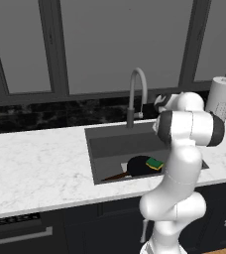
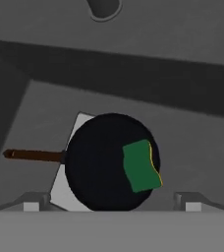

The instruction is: Pick the pan and sponge and place them into the sink. Then turn on the water.

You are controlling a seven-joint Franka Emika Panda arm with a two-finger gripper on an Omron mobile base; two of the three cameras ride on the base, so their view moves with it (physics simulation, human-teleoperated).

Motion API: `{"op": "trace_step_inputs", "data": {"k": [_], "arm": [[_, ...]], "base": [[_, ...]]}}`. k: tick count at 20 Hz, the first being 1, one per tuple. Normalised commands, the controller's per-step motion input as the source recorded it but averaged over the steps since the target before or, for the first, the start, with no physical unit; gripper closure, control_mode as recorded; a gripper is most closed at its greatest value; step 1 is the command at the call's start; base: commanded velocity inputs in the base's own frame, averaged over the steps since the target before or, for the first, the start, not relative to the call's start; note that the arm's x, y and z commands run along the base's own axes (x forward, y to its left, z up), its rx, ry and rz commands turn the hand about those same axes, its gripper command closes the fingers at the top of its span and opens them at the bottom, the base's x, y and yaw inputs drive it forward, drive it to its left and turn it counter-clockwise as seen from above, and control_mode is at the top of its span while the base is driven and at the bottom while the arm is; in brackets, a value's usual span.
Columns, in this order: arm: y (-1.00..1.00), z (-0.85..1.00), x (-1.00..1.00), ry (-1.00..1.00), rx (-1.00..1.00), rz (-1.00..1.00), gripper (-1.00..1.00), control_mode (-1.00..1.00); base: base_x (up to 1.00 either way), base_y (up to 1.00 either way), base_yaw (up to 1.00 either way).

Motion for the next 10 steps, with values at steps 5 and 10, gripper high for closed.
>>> {"op": "trace_step_inputs", "data": {"k": [5, 10], "arm": [[-0.14, 0.13, -0.15, -0.02, 0.0, -0.22, -1.0, -1.0], [0.0, 0.0, 0.0, 0.0, 0.0, 0.0, -1.0, -1.0]], "base": [[0.0, 0.0, 0.0], [0.0, 0.0, 0.0]]}}
